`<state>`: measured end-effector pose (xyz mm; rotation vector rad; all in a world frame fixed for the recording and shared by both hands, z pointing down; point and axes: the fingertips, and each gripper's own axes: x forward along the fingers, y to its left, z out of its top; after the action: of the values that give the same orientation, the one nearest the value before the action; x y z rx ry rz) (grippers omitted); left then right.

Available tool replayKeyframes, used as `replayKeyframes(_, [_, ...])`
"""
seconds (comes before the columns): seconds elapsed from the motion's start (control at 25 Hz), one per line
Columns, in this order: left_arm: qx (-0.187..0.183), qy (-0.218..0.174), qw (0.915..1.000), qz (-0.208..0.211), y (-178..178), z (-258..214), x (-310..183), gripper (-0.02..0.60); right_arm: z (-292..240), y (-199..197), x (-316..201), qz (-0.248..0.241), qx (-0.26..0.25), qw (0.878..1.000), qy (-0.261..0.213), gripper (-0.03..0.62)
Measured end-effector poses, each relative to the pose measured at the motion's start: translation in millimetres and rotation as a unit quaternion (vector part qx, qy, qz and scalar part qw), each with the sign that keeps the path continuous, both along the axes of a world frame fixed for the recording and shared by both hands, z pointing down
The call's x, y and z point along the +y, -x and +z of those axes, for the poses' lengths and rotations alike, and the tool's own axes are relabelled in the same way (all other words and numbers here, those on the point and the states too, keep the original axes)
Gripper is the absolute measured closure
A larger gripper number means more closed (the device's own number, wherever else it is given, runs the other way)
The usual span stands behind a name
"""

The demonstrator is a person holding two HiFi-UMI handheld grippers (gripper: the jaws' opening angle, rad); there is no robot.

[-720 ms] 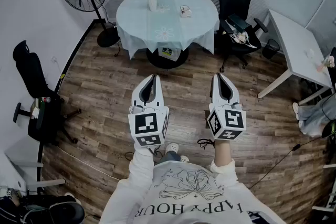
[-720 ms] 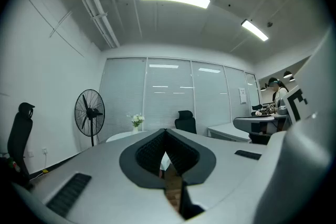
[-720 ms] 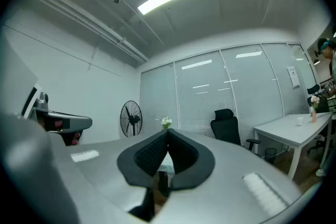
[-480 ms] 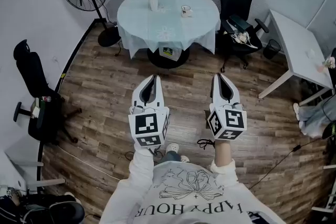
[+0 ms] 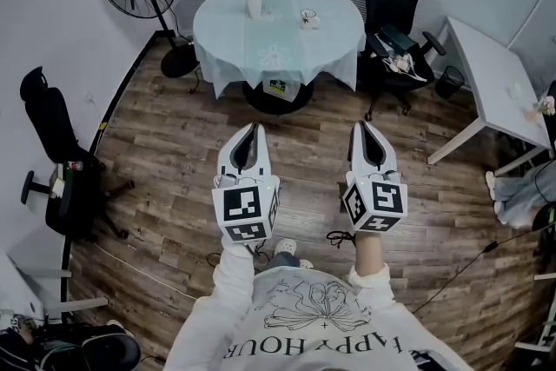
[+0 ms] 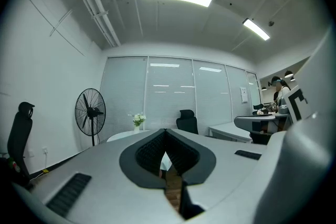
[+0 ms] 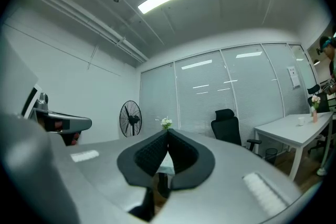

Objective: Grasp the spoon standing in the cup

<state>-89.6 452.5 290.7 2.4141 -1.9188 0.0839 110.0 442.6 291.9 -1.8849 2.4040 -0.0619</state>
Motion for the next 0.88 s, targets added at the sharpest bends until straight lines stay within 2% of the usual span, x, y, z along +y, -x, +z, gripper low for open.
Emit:
replayKeyframes(0.68, [0.001,0.005,0.9999,0.012,27.5,13.1,-52.4,0.575,16.7,30.8,-50.1,0.002,0.003,1.0,0.01,0.582])
replayKeyframes(0.76, [0.001,0.01,0.9998,0.014,29.4,17.7,-55.3,0.575,20.3,34.8,-52.4,-0.001,0.004,1.0,0.013,0.54])
replayKeyframes(0.88, [0.003,0.017,0.9997,0.016,31.1,24.3,-61.0,0.575,25.6,37.7,-56.6,-0.001,0.007,1.0,0.019,0.539])
